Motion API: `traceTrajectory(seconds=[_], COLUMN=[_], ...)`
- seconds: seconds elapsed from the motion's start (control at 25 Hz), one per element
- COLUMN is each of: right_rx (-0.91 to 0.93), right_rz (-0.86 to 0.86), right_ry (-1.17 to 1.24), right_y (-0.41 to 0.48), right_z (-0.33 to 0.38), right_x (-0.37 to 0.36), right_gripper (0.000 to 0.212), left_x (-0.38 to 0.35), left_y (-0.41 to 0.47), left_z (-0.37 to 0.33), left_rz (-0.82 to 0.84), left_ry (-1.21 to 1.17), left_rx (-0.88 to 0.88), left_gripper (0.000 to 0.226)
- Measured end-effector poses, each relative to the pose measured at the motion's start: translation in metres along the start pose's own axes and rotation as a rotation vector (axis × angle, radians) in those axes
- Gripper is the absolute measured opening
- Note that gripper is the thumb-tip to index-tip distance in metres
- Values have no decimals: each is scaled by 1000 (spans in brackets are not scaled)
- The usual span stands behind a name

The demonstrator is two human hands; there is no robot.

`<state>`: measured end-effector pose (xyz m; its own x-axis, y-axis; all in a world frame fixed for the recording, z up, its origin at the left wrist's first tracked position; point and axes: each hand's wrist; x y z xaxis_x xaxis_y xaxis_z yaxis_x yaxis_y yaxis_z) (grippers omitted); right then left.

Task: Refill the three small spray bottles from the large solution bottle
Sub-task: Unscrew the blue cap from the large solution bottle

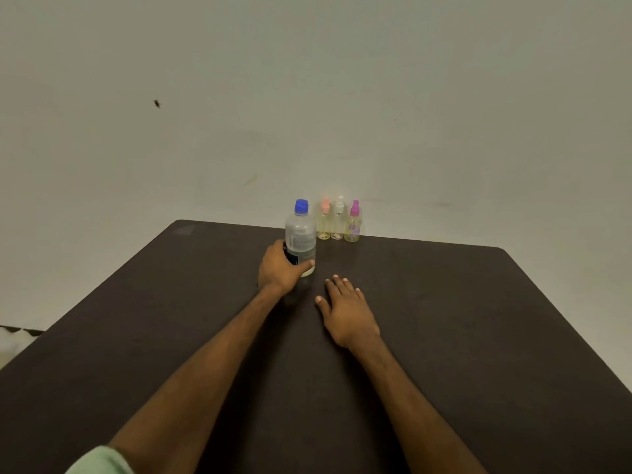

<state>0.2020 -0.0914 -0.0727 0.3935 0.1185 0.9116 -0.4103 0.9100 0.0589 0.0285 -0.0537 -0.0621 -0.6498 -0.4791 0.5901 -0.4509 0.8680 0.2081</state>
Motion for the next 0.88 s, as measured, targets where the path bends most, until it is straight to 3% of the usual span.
traceTrajectory(seconds=[0.36, 0.48, 0.6, 0.88], right_rx=[44, 103, 109, 155], right_rz=[-230, -259, -306, -200], right_ry=[198, 398, 617, 751], right_y=[-97, -120, -139, -158], right_z=[0, -2, -6, -8], right_x=[2, 3, 9, 14], right_gripper=[59, 56, 38, 46], left_x=[21, 24, 29, 38], left_y=[-148, -171, -190, -210], left_z=[-16, -20, -17, -8], left_rz=[82, 126, 195, 307], left_ry=[-14, -71, -183, -302], left_rx=[-206, -242, -283, -346], left_gripper=[67, 61, 51, 45])
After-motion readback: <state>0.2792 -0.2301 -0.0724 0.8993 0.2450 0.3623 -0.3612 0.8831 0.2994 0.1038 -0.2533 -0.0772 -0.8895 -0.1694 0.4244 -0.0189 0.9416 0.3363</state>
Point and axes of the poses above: each hand's wrist, its own y-axis towards the middle knuckle, its own x-axis out of the back of the hand, z = x × y, and after that the axes turned 4 degrees about y, right-handed
